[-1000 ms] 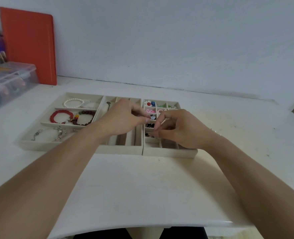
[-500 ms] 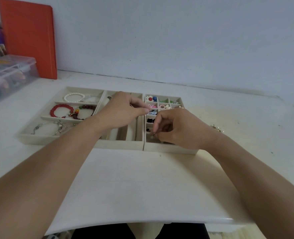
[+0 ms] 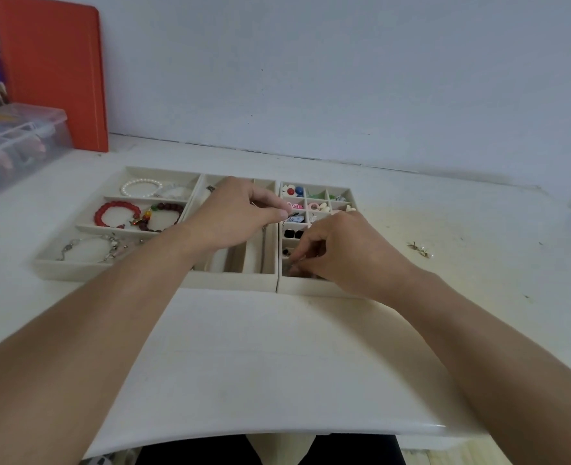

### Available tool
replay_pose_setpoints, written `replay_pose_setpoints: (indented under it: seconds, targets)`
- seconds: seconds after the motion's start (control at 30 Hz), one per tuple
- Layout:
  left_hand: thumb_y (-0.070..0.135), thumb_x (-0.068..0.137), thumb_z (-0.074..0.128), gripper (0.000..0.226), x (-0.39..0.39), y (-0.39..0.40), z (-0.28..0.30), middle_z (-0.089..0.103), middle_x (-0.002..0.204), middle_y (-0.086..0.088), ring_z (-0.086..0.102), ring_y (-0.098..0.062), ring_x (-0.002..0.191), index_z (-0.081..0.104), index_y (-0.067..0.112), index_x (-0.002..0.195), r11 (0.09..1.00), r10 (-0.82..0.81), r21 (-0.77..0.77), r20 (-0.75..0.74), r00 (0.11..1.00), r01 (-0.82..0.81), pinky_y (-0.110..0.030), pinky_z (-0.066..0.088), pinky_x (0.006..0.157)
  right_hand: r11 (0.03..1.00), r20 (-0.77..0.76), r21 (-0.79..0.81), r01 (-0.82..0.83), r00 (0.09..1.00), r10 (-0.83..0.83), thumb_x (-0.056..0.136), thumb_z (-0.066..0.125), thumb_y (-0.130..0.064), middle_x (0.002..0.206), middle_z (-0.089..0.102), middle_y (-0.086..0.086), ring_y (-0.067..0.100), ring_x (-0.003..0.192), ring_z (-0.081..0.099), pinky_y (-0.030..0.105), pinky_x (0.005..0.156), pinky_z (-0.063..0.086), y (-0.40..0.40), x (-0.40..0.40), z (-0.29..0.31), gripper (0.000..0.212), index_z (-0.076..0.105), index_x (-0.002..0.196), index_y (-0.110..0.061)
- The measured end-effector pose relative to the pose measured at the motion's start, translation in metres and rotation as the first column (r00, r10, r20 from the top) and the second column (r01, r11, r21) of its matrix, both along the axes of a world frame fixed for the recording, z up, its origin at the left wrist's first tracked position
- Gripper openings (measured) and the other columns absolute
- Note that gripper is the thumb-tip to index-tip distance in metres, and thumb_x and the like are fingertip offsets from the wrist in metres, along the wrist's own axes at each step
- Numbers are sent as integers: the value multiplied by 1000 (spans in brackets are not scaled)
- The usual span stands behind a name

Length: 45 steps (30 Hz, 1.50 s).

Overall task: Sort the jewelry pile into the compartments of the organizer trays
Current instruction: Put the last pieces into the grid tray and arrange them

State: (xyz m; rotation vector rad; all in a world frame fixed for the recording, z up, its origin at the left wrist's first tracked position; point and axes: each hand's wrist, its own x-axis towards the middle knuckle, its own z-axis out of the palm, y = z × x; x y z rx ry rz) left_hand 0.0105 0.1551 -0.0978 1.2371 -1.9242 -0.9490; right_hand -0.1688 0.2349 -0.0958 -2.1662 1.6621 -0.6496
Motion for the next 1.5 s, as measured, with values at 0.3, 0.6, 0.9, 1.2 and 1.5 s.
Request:
replay_pose_setpoints:
  seconds: [0.3, 0.6, 0.9, 1.2, 1.5]
  targets:
    - [26, 86, 78, 9, -3, 3, 2, 76, 92, 15, 69, 0, 93, 81, 28, 94, 1000, -12, -8, 27, 1000, 12, -18, 51, 92, 992, -242, -79, -96, 967, 74, 91, 70, -22, 87, 77, -12, -7, 62, 56, 7, 64, 39, 10, 7, 8, 16, 80, 101, -29]
    - [25, 85, 79, 7, -3, 2, 1, 76, 90, 16, 70, -3, 93, 82, 29, 90, 999, -10, -39, 18, 1000, 11, -23, 53, 93, 990, -327, -134, -35, 945, -11, 83, 67, -17, 83, 74, -10, 11, 81, 64, 33, 78, 53, 8, 9, 5, 14, 79, 84, -25]
    - [23, 86, 78, 9, -3, 4, 1, 74, 88, 20, 69, -5, 92, 80, 32, 87, 998, -6, -63, 11, 1000, 7, -17, 50, 84, 996, -241, -87, 2, 970, -23, 82, 75, -22, 79, 69, -12, 6, 76, 60, 27, 73, 51, 3, 7, 4, 9, 79, 86, -29]
    - [22, 88, 76, 20, -3, 4, 1, 70, 69, 28, 63, 14, 71, 76, 39, 78, 998, -4, -57, -41, 999, 2, -3, 41, 68, 999, -293, 14, -44, 955, 46, 88, 73, -28, 63, 54, -20, -3, 64, 49, 9, 58, 36, 4, 7, 9, 13, 81, 93, -36]
    - [20, 88, 76, 15, -4, 7, 1, 75, 84, 16, 69, -1, 88, 78, 34, 84, 997, 39, -63, -76, 996, -44, -6, 47, 76, 999, -268, -36, 0, 963, -10, 84, 72, -22, 58, 47, -20, -4, 57, 46, 16, 59, 37, 7, 11, 11, 10, 78, 84, -30]
